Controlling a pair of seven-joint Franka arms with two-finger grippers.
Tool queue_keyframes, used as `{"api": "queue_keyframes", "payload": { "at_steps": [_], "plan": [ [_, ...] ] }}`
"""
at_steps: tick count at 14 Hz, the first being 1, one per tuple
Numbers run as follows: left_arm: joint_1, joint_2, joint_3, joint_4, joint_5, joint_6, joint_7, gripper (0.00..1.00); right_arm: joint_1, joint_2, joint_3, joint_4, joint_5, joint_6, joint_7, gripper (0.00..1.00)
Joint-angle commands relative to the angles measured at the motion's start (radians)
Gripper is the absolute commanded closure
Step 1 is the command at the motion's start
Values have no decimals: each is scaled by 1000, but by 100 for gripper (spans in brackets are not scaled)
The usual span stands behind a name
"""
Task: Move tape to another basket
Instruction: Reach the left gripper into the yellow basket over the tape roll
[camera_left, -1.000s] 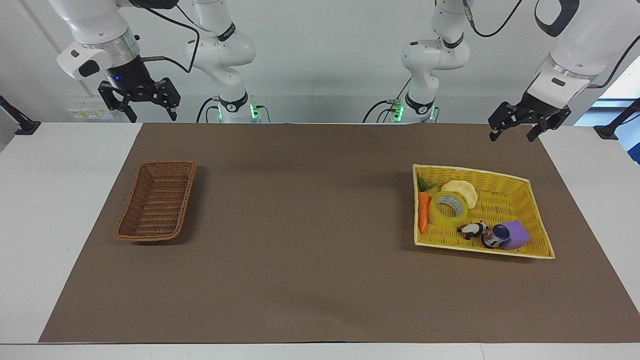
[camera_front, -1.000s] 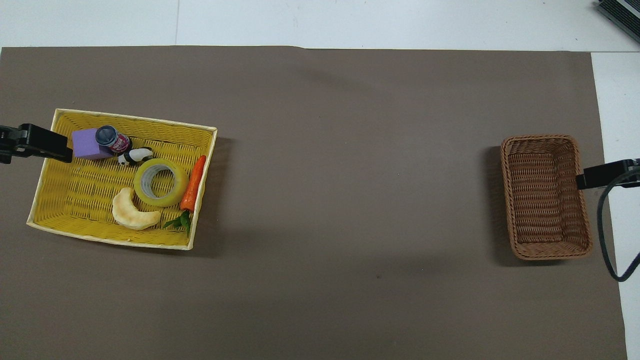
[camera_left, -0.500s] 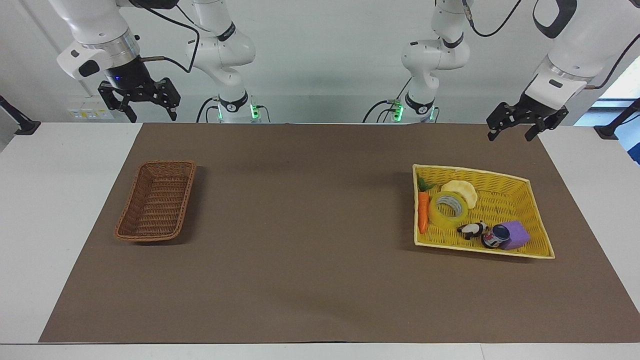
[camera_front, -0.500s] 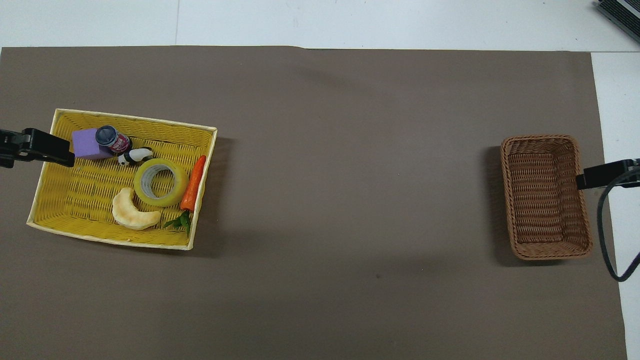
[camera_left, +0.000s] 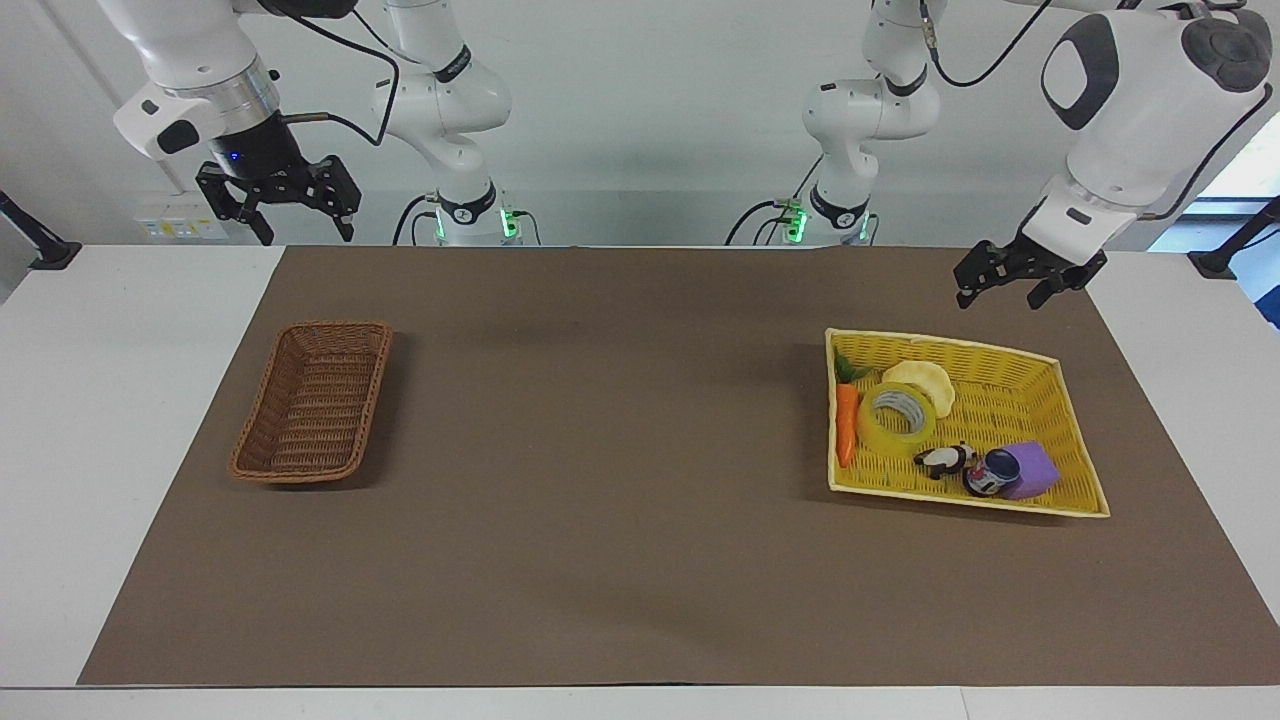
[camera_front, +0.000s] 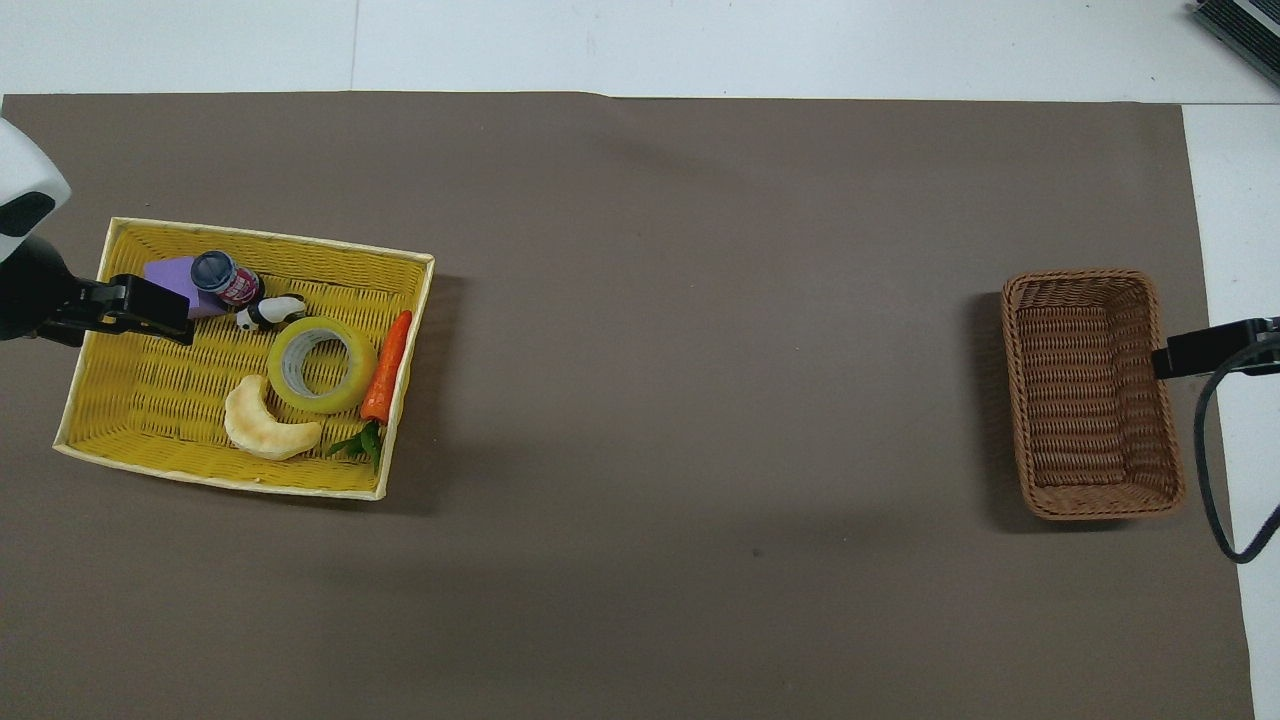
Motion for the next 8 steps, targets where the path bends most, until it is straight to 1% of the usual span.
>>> {"api": "queue_keyframes", "payload": {
  "at_steps": [1,5,8],
  "plan": [
    [6,-42,-2,-107,-11,93,19,0,-6,-7,5,1,-5,-10,14,0],
    [12,-40,-2,-234,-11,237,26,0,-6,-7,5,1,-5,-10,14,0],
    [23,-34,-1,-309,-13,326,74,0,-6,-7,5,1,-5,-10,14,0]
  ]
}}
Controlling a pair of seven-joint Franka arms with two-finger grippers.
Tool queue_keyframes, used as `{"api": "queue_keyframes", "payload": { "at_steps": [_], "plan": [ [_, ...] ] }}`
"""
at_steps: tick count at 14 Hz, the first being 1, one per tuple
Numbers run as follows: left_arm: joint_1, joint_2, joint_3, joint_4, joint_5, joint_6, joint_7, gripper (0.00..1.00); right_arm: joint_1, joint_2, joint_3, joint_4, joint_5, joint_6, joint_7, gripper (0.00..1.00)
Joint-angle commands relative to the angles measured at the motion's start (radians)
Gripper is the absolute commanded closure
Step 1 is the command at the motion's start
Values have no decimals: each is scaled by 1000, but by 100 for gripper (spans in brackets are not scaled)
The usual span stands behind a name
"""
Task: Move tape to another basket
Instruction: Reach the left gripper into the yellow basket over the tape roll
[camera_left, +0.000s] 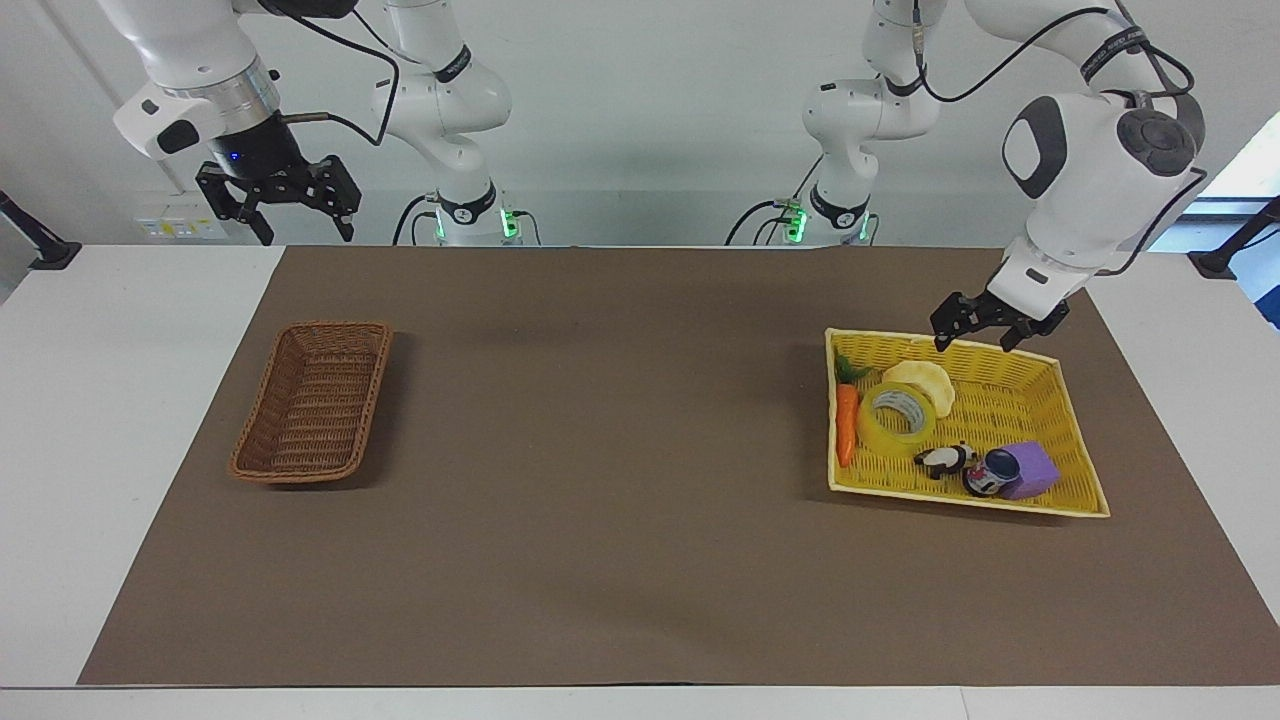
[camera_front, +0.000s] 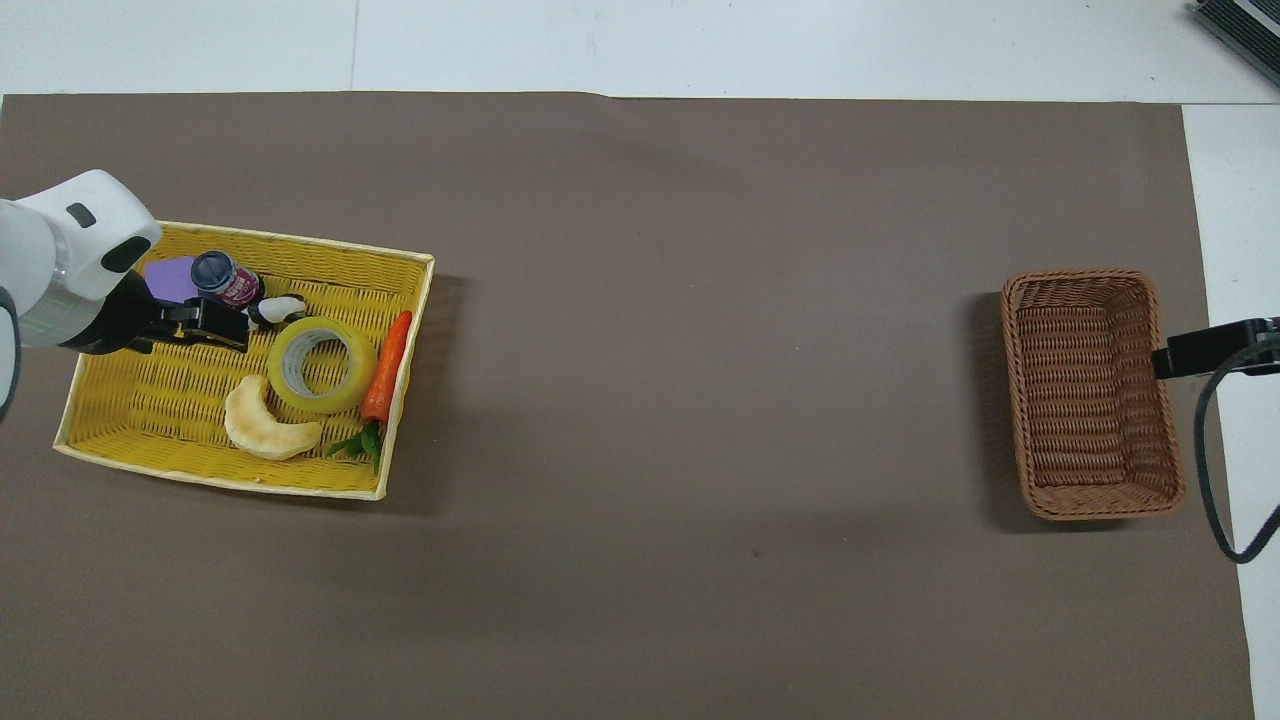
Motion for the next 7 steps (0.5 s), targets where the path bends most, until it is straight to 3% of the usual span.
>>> {"api": "queue_keyframes", "payload": {
  "at_steps": [1,7],
  "plan": [
    [33,-24,-6,-105,-13,110,50,0,-6,-7,5,1,-5,-10,14,0],
    [28,68,-6,-184,-11,282,51,0,-6,-7,5,1,-5,-10,14,0]
  ]
}}
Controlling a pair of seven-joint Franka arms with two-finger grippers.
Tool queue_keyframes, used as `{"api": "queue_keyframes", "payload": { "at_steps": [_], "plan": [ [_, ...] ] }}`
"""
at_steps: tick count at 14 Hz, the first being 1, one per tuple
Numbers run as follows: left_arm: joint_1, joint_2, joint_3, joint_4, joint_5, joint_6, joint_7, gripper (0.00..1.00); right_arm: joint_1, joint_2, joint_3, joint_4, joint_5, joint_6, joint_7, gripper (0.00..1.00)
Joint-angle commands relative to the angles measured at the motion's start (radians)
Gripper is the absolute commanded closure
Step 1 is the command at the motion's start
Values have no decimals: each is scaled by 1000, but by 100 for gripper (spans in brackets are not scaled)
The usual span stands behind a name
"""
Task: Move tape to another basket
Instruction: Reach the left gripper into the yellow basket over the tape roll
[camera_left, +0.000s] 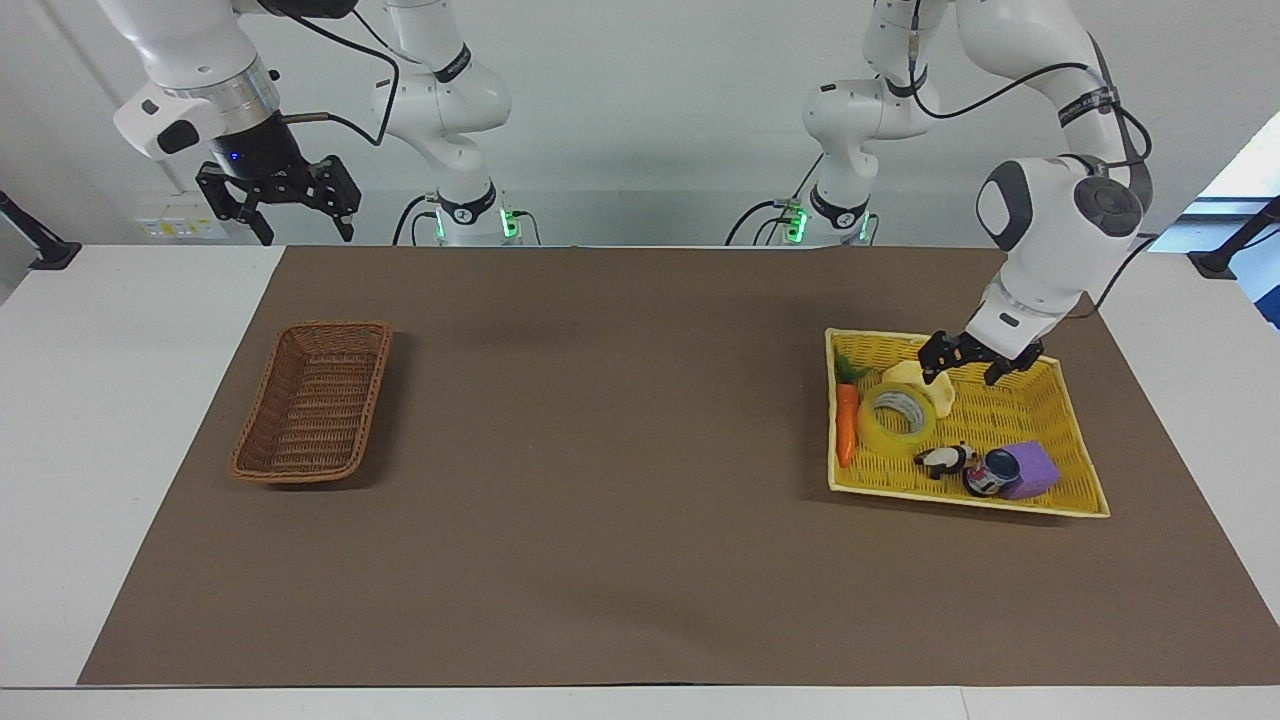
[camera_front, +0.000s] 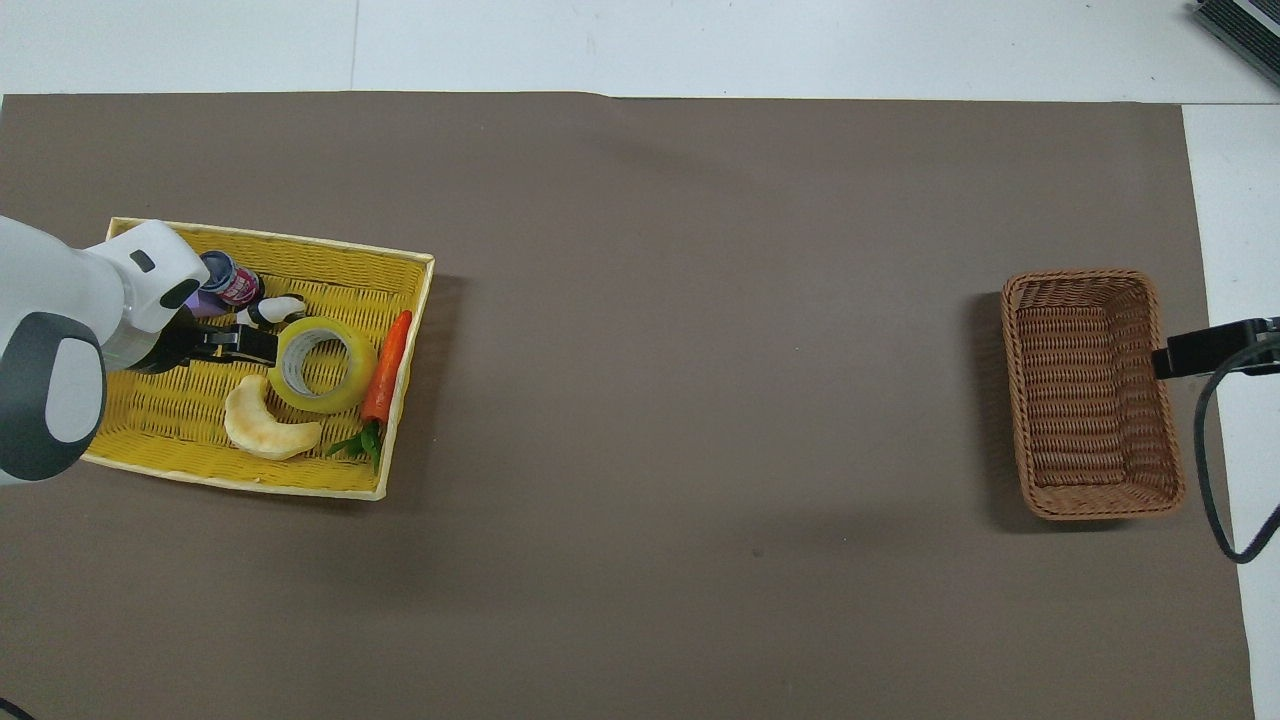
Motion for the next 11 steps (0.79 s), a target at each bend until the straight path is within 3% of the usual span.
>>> {"api": "queue_keyframes", "payload": {
  "at_steps": [1,5,10,11],
  "plan": [
    [6,43,-6,-18,-13,61,16,0,-6,-7,5,1,-5,-10,14,0],
    [1,92,-6,-26,-13,103,10,0,-6,-7,5,1,-5,-10,14,0],
    [-3,98,-6,-96,-13,200,13,0,-6,-7,5,1,-5,-10,14,0],
    [-3,100,-6,-98,-13,201,12,4,-9,-7,5,1,-5,-10,16,0]
  ]
}}
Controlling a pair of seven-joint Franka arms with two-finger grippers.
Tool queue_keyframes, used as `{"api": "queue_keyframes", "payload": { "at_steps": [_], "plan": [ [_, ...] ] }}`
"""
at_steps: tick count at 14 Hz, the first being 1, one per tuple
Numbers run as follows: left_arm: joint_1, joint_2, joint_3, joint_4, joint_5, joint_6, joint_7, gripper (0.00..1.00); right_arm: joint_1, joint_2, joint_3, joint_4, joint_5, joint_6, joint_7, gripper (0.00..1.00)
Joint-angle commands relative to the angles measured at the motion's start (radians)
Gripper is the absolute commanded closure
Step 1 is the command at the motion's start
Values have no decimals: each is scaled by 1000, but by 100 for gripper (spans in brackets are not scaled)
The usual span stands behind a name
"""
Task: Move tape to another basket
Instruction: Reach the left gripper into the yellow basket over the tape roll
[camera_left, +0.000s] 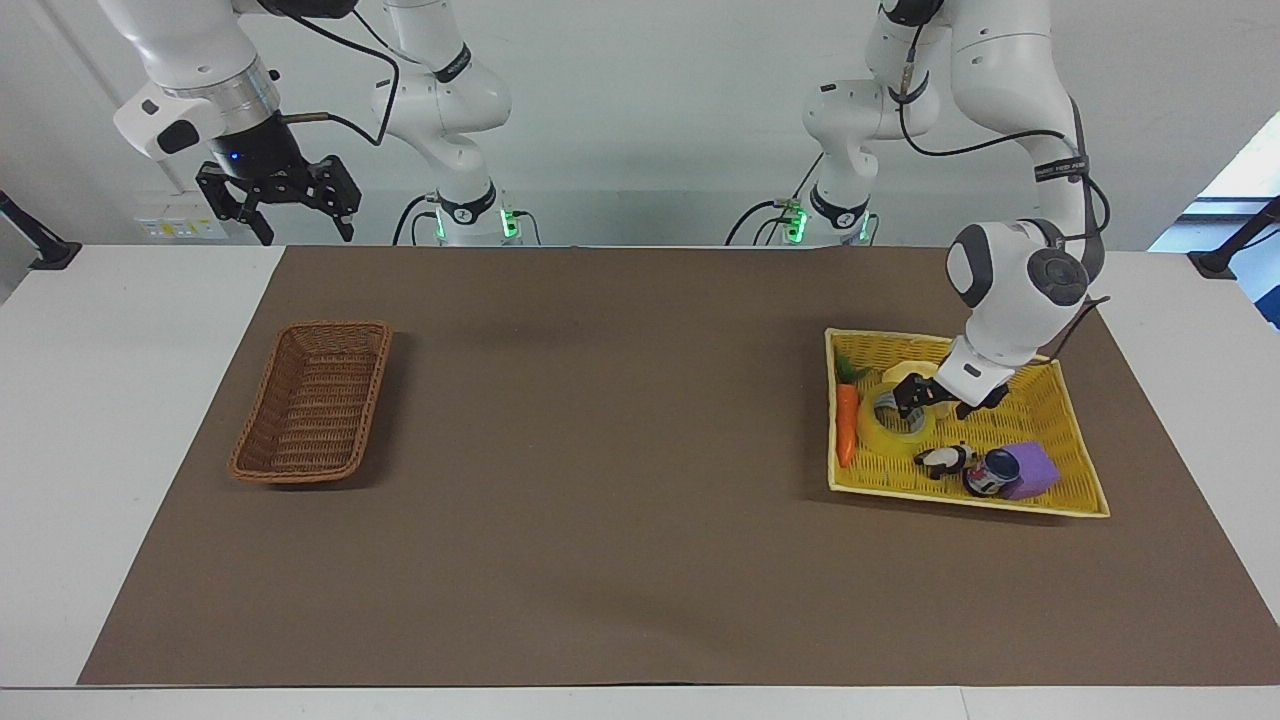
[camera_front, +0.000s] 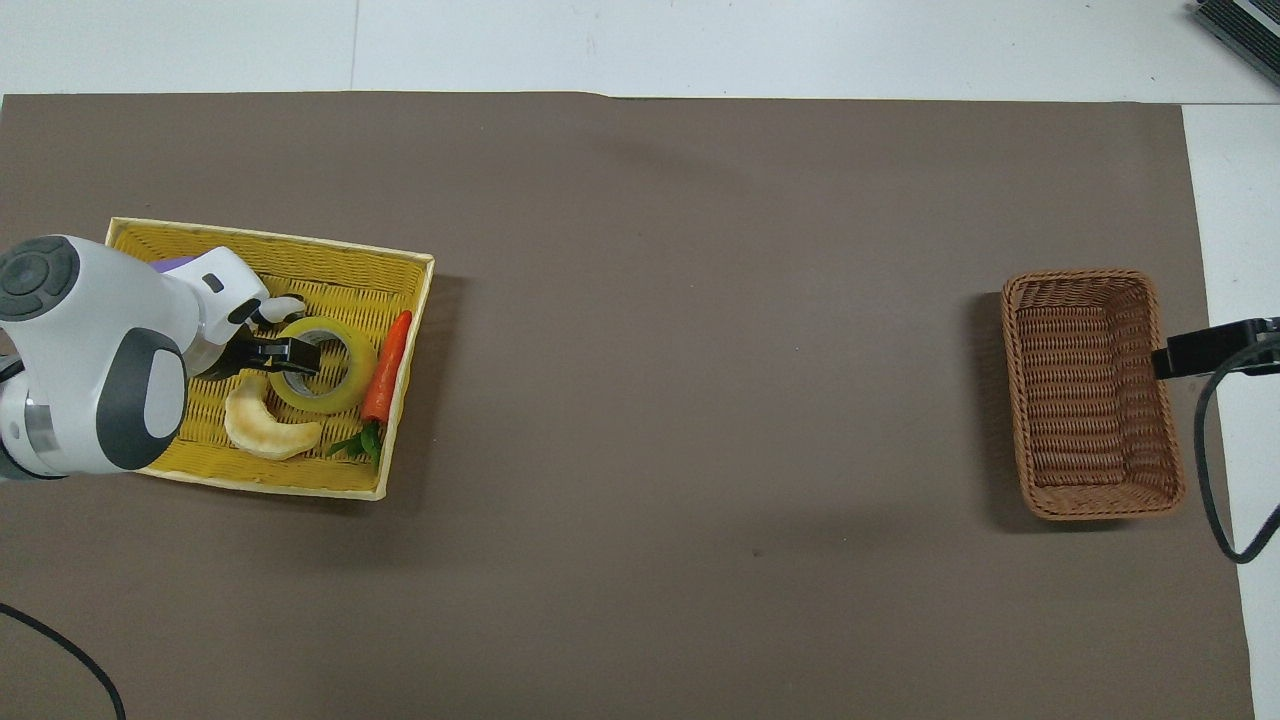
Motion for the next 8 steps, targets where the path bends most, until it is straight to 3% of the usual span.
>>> {"api": "queue_keyframes", "payload": {
  "at_steps": [1,3,4,6,8],
  "plan": [
    [-4,-12,2,-33,-13,37,10,10,-12,-5,5,3,-5,-10,14,0],
    [-5,-4,2,-33,-13,37,10,26,-15,-7,5,3,-7,-10,16,0],
    [-6,-4,2,-33,-13,37,9,43,-15,-7,5,1,-7,-9,10,0],
    [-6,-4,2,-34,-13,32,19,100,-4,-7,5,0,-7,-3,11,0],
    [-5,-2,2,-28,-11,26,21,100,-3,-10,5,-5,-8,1,10,0]
  ]
}}
